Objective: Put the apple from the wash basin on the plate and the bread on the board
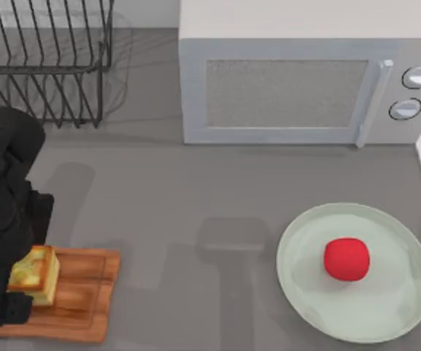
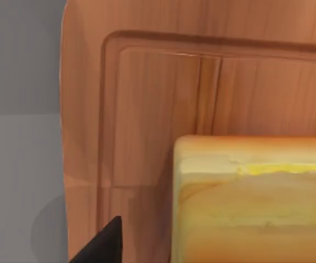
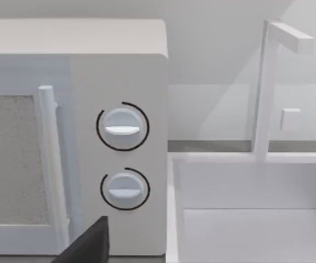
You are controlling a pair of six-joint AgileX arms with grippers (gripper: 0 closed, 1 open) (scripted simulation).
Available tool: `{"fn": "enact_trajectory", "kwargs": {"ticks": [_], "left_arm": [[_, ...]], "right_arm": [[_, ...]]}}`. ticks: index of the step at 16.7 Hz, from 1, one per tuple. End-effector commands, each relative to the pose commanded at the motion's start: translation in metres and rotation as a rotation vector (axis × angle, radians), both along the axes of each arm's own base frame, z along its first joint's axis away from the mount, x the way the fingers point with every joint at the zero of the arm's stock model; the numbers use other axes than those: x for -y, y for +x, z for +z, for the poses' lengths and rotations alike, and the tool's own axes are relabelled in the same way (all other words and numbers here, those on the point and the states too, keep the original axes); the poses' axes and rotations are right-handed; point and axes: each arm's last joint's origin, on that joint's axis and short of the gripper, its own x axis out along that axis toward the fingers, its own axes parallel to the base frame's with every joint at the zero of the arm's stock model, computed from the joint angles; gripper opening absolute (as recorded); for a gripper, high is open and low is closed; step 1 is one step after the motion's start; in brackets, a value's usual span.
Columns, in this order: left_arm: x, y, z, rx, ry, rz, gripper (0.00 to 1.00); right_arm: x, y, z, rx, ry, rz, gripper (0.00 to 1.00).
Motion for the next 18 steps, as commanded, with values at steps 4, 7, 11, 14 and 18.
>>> {"fn": "enact_trajectory", "kwargs": {"ticks": [4,7,11,14,18], "left_arm": [[0.000,0.000,0.000,0.000,0.000,0.000,1.00],[-0.001,0.000,0.002,0.015,-0.003,-0.004,1.00],[-0.009,-0.010,0.017,0.162,-0.019,-0.105,1.00],[-0.018,-0.030,0.032,0.343,-0.005,-0.278,1.00],[-0.032,-0.068,0.044,0.630,0.120,-0.608,1.00]], "right_arm": [[0.000,0.000,0.000,0.000,0.000,0.000,1.00],[0.000,0.000,0.000,0.000,0.000,0.000,1.00],[0.000,0.000,0.000,0.000,0.000,0.000,1.00],[0.000,0.000,0.000,0.000,0.000,0.000,1.00],[0.000,0.000,0.000,0.000,0.000,0.000,1.00]]}}
